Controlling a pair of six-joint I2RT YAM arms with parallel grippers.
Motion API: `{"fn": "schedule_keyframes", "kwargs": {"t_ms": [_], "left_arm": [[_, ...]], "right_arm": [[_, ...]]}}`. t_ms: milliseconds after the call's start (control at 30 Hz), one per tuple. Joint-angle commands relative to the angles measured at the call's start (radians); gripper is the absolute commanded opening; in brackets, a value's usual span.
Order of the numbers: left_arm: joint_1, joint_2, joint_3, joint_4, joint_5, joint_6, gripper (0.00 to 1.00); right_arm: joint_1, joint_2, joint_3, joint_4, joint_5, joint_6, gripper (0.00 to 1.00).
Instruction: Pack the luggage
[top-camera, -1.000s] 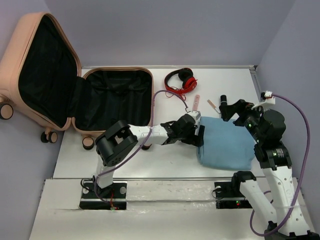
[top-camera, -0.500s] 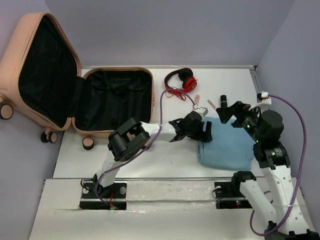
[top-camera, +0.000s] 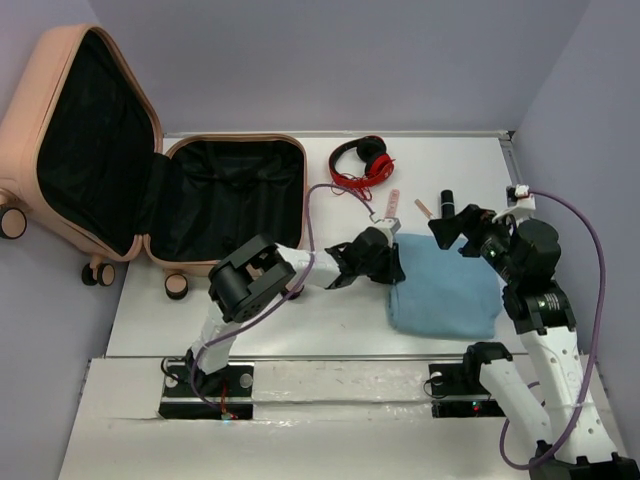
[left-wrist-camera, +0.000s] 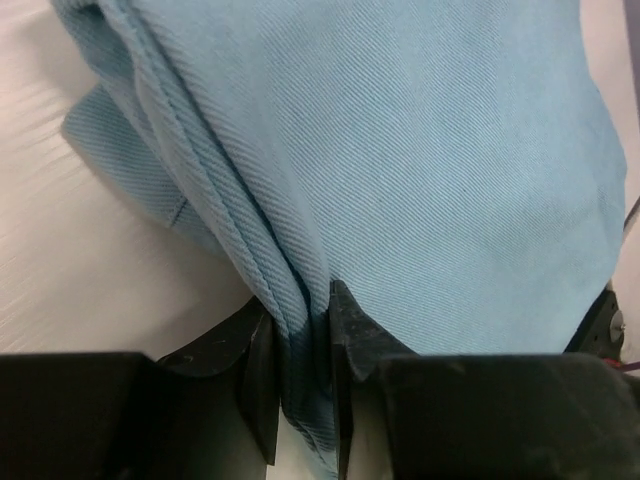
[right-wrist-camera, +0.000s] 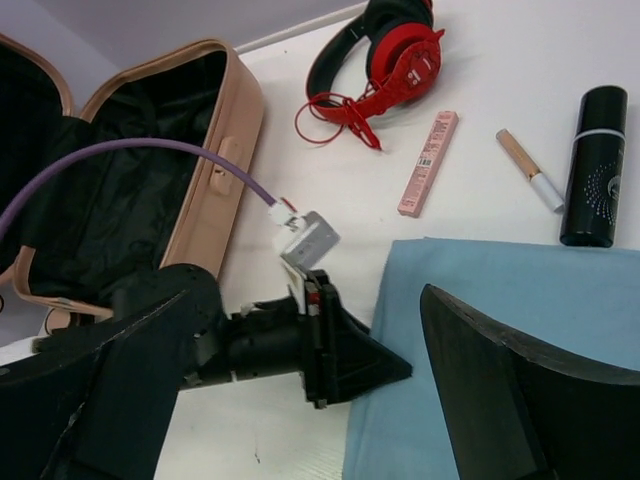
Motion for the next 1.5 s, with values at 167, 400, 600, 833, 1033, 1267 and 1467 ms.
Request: {"fn": "schedule_keyframes", "kwargs": {"t_ms": [167,400,600,833,1033,1267,1467], "left_arm": [[0.165,-0.303,-0.325,-0.163,-0.232,0.095,0.06],[0.212,-0.364,-0.349,-0.232,-0.381,0.138,0.06],[0.224,-0.352,-0.346,-0.180,-0.343,0.146,0.06],[0.224,-0.355,-0.364,-0.140,-0.297,0.151,0.06],[0.224,-0.347,-0.361,-0.128,-0.266,0.157,0.06],[0.224,-0.337,-0.358,-0.116,-0.248,0.157,0.06],[0.224,-0.340,-0.362,-0.114,-0.242,0.160,0.06]], "right_arm": [[-0.004,0.083,-0.170,0.051,0.006,0.061,0.99],[-0.004,0.115,-0.335,0.054,0.202,0.182,1.00],[-0.004,0.326,-0.372,0.121,0.238,0.224,1.00],[-0.004,0.484,-0.369,0.301,0.112,0.196,0.99],[-0.004,0.630,-0.406,0.514,-0.136,0.248,0.89],[0.018,0.742,-0.455,0.666,-0.310,0.290,0.78],[0.018,0.745,-0.496,0.739,-0.368,0.304,0.57]]}}
